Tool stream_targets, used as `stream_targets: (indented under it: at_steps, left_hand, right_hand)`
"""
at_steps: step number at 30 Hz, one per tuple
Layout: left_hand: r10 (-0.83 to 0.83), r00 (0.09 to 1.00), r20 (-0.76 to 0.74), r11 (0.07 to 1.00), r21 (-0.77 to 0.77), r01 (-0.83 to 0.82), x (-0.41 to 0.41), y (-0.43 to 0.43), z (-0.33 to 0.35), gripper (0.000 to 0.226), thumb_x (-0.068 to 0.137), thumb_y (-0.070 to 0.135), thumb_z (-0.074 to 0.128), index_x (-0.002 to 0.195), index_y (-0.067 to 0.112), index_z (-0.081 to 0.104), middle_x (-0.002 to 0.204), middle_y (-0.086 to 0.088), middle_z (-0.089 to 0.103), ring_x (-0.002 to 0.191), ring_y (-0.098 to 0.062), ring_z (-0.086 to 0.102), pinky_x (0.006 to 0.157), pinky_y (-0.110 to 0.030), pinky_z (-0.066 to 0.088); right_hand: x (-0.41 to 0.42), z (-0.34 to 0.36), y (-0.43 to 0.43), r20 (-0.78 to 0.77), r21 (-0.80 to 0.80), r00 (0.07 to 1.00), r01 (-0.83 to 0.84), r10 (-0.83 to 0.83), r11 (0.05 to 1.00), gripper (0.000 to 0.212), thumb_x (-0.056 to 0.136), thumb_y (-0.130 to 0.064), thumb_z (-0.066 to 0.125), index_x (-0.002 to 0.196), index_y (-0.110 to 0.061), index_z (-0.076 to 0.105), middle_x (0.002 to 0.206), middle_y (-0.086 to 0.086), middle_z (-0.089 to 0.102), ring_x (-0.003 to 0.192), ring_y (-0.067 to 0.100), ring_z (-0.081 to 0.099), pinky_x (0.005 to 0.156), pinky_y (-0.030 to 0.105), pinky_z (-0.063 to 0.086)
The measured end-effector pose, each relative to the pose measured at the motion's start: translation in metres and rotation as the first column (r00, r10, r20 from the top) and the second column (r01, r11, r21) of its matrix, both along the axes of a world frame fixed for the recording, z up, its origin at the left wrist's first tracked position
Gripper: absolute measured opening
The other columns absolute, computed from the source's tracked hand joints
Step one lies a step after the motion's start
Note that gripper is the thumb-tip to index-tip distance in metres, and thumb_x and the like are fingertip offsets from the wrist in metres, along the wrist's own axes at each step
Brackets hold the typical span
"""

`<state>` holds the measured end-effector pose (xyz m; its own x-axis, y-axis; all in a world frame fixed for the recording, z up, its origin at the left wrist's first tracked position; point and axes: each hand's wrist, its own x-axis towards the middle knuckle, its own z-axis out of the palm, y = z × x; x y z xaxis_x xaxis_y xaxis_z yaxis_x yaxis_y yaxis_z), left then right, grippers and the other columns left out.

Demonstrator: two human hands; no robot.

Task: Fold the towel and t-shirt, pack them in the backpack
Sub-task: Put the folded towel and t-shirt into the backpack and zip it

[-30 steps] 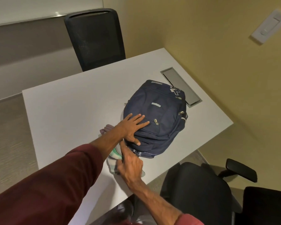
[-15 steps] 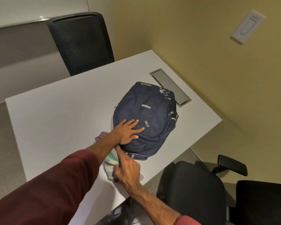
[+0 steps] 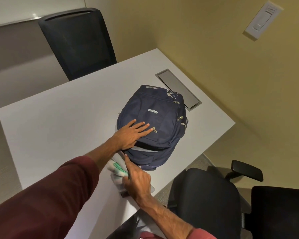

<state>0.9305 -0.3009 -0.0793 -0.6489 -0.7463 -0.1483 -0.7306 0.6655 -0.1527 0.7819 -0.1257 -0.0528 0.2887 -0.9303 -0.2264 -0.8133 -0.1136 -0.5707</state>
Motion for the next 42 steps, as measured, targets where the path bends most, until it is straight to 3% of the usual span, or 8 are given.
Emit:
stream_targets:
  at_steps: [4, 10, 18, 23, 29, 36, 39, 42]
  left_hand:
    - [-0.018, 0.999, -0.03, 0.992, -0.124, 0.014, 0.02, -0.026, 0.036, 0.097, 0.1, 0.04, 0.066, 0.172, 0.018, 0.005, 0.179, -0.005, 0.012, 0.165, -0.026, 0.013, 0.134, -0.052, 0.003]
    - [0.064, 0.998, 0.004, 0.966, -0.253, -0.061, 0.02, -0.061, 0.101, 0.086, 0.106, 0.043, 0.053, 0.172, 0.015, 0.005, 0.18, -0.009, 0.004, 0.167, -0.028, 0.002, 0.133, -0.056, 0.002]
    - [0.172, 0.985, -0.026, 0.87, -0.464, -0.165, -0.011, -0.112, 0.185, 0.077, 0.102, 0.047, 0.056, 0.163, 0.006, 0.034, 0.177, -0.018, 0.018, 0.165, -0.034, 0.009, 0.129, -0.069, 0.004]
    - [0.192, 0.978, -0.081, 0.86, -0.466, -0.208, -0.03, -0.134, 0.202, 0.078, 0.102, 0.042, 0.059, 0.162, 0.0, 0.031, 0.177, -0.021, 0.012, 0.165, -0.034, 0.009, 0.129, -0.068, 0.007]
    - [0.139, 0.988, -0.059, 0.858, -0.491, -0.15, -0.025, -0.14, 0.19, 0.087, 0.102, 0.046, 0.059, 0.166, 0.002, 0.023, 0.177, -0.021, 0.008, 0.166, -0.034, 0.006, 0.131, -0.064, 0.003]
    - [0.105, 0.994, -0.033, 0.862, -0.496, -0.108, -0.01, -0.137, 0.184, 0.097, 0.101, 0.054, 0.058, 0.17, 0.008, 0.008, 0.179, -0.017, -0.004, 0.166, -0.033, -0.001, 0.13, -0.064, 0.005]
    - [0.11, 0.993, -0.036, 0.863, -0.492, -0.114, -0.01, -0.136, 0.184, 0.102, 0.101, 0.057, 0.057, 0.171, 0.014, -0.003, 0.179, -0.015, -0.01, 0.166, -0.032, -0.005, 0.131, -0.063, 0.002]
    - [0.096, 0.995, -0.034, 0.864, -0.493, -0.1, -0.008, -0.139, 0.186, 0.104, 0.101, 0.059, 0.058, 0.171, 0.019, -0.008, 0.179, -0.014, -0.012, 0.166, -0.032, -0.006, 0.131, -0.063, 0.001]
  right_hand:
    - [0.003, 0.008, -0.002, -0.032, -0.017, 0.999, 0.002, -0.002, 1.0, 0.085, 0.093, -0.025, 0.058, 0.169, -0.04, 0.023, 0.139, -0.005, 0.071, 0.117, 0.026, 0.069, 0.084, 0.049, 0.062]
    - [0.006, 0.015, 0.006, 0.0, -0.046, 0.999, 0.041, -0.041, 0.998, 0.095, 0.087, -0.024, 0.06, 0.169, -0.045, 0.018, 0.125, -0.006, 0.076, 0.104, 0.023, 0.072, 0.083, 0.046, 0.062]
    - [0.005, 0.035, 0.015, 0.033, -0.061, 0.995, 0.098, -0.096, 0.993, 0.089, 0.086, -0.02, 0.059, 0.167, -0.042, 0.029, 0.112, -0.005, 0.079, 0.091, 0.024, 0.073, 0.078, 0.041, 0.061]
    - [-0.002, 0.042, 0.012, 0.064, -0.094, 0.99, 0.13, -0.124, 0.987, 0.094, 0.082, -0.025, 0.06, 0.167, -0.047, 0.027, 0.113, -0.005, 0.079, 0.086, 0.022, 0.071, 0.076, 0.043, 0.062]
    - [-0.007, 0.065, -0.007, 0.117, -0.214, 0.993, 0.029, -0.004, 0.976, 0.096, 0.078, -0.028, 0.065, 0.165, -0.053, 0.03, 0.121, -0.006, 0.079, 0.098, 0.017, 0.072, 0.078, 0.038, 0.059]
    - [-0.006, 0.092, -0.06, 0.23, -0.303, 0.972, 0.113, -0.042, 0.946, 0.08, 0.088, -0.033, 0.07, 0.157, -0.057, 0.039, 0.124, -0.008, 0.078, 0.107, 0.019, 0.074, 0.087, 0.04, 0.06]
    - [-0.009, 0.099, -0.08, 0.355, -0.221, 0.924, 0.228, -0.14, 0.948, 0.072, 0.091, -0.041, 0.08, 0.152, -0.059, 0.046, 0.128, -0.015, 0.076, 0.114, 0.012, 0.073, 0.094, 0.041, 0.06]
    - [-0.015, 0.097, -0.096, 0.493, -0.086, 0.842, 0.295, -0.217, 0.952, 0.07, 0.087, -0.047, 0.085, 0.151, -0.047, 0.057, 0.126, -0.02, 0.077, 0.109, 0.001, 0.074, 0.091, 0.04, 0.064]
